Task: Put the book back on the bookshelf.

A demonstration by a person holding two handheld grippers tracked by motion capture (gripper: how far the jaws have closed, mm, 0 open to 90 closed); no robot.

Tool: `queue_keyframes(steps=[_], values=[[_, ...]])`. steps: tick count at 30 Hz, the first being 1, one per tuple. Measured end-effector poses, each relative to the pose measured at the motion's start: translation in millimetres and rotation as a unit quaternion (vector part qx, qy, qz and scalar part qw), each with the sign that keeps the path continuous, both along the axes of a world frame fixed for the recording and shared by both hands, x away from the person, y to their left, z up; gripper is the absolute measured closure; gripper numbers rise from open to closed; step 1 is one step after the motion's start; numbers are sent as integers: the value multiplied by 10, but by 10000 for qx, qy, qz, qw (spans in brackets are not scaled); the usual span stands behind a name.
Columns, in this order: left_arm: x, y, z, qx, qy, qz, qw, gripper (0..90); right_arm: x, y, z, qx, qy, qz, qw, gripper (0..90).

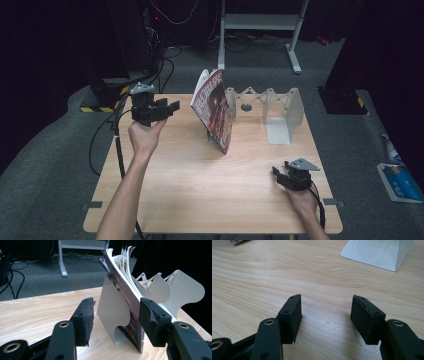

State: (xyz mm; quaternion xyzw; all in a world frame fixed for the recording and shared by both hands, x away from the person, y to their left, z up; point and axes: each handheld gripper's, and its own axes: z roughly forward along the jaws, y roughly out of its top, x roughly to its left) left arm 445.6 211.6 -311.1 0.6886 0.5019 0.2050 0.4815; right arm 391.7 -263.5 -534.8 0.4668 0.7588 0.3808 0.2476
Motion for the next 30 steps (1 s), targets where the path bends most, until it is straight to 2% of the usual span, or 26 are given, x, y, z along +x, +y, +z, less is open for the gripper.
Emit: queue_keyframes(steps=[13,30], values=[[-132,101,-9,-194,-93,-6,9998,462,1,-2,0,-12,-11,20,10000,421],[-289,230,-57,-278,-129,38,9995,461,1,-2,0,-12,-13,22,10000,420]])
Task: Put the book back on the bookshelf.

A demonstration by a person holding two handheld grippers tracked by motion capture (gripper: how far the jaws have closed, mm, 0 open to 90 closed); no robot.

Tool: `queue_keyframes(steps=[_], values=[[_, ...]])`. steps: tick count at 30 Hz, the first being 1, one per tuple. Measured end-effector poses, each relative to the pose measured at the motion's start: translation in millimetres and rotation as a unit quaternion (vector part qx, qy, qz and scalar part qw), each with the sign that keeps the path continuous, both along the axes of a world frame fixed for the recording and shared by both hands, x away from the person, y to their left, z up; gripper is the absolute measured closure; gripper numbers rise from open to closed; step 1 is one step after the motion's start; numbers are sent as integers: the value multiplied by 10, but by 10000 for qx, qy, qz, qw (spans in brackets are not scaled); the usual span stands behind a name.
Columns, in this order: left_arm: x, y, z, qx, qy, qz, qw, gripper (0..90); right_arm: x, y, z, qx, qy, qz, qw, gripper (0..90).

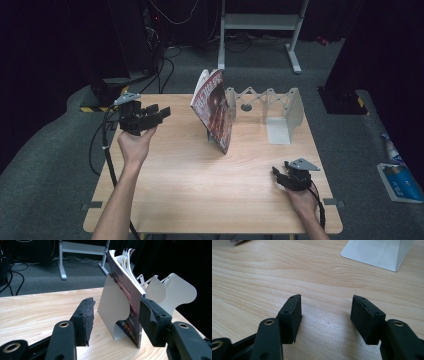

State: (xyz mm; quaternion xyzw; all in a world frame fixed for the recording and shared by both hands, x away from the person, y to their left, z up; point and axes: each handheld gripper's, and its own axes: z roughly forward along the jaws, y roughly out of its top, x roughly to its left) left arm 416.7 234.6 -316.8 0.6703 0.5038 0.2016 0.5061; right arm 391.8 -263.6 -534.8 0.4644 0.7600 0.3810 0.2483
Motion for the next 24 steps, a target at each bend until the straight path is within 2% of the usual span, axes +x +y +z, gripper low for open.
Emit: queue_keyframes(steps=[8,24], values=[[-66,73,-42,-9,21,65,10000,461,1,1,-1,-1,-8,12,10000,420],[-163,174,-167,-162,77,152,9997,460,2,2,-2,0,-10,14,10000,420]])
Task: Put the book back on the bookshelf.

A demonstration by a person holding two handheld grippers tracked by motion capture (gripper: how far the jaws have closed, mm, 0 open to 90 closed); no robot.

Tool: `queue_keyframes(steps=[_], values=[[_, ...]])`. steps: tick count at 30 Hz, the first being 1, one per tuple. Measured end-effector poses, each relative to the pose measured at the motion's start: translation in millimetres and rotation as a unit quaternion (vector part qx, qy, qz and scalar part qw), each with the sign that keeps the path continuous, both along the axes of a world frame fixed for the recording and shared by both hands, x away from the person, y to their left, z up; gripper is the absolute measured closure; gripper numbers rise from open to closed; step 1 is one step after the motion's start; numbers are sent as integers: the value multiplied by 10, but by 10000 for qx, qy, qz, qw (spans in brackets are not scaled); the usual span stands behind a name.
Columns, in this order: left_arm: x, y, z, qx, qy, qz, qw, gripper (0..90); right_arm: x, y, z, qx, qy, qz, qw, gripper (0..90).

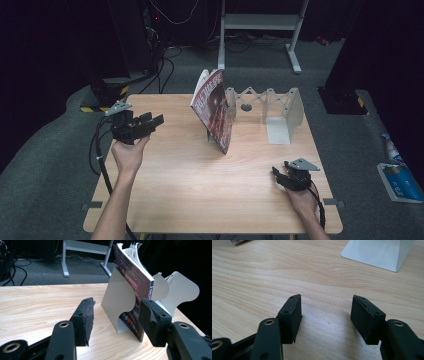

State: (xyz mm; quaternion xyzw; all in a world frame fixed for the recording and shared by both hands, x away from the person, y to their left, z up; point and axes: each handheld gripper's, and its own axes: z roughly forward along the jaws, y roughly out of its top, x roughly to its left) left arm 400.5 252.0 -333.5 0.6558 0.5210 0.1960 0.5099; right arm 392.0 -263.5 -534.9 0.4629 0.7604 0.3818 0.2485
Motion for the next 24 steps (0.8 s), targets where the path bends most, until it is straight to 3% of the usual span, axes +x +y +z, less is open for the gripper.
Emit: queue_keyframes(steps=[24], values=[[-128,104,-205,-65,103,110,9999,459,0,2,0,5,3,-4,10000,420]])
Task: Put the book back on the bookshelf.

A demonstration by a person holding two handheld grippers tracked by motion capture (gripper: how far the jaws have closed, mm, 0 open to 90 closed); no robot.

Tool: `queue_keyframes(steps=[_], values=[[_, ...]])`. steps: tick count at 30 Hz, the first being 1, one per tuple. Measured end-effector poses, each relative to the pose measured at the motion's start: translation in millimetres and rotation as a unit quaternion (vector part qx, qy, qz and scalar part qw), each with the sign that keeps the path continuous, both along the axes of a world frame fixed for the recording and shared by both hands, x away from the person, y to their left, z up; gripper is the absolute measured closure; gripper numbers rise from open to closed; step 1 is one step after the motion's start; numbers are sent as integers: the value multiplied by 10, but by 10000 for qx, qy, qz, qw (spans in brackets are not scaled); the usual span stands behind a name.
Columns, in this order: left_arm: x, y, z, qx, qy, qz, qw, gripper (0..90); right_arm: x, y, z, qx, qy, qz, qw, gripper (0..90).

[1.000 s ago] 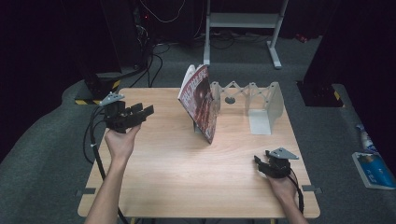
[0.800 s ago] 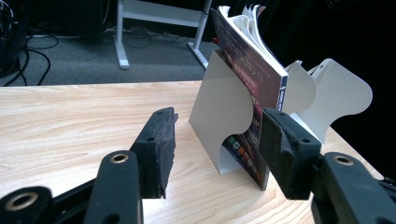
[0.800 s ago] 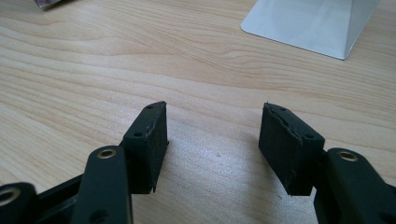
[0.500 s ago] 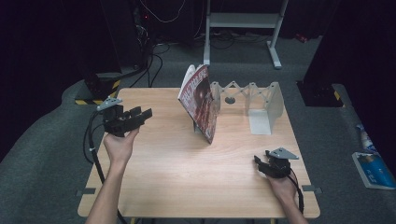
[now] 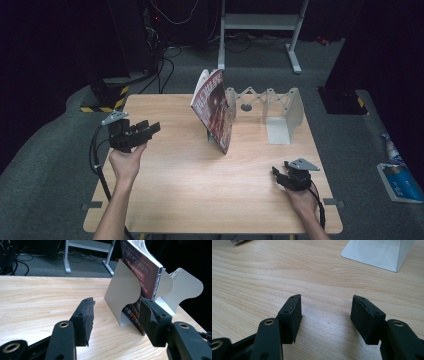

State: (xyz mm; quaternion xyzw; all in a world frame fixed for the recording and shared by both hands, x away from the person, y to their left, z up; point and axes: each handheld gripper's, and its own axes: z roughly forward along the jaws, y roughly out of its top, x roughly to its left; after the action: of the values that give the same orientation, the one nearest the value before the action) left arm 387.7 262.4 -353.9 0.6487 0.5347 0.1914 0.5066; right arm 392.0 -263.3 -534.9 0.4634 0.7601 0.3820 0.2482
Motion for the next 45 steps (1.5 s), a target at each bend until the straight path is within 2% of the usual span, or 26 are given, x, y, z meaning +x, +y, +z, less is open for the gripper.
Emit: queue_keyframes(steps=[33,45], values=[[-102,8,-305,-78,224,101,9997,459,0,2,-2,3,-6,0,10000,420],[-111,-16,-423,-20,328,103,9994,459,0,1,-1,3,-3,3,10000,420]])
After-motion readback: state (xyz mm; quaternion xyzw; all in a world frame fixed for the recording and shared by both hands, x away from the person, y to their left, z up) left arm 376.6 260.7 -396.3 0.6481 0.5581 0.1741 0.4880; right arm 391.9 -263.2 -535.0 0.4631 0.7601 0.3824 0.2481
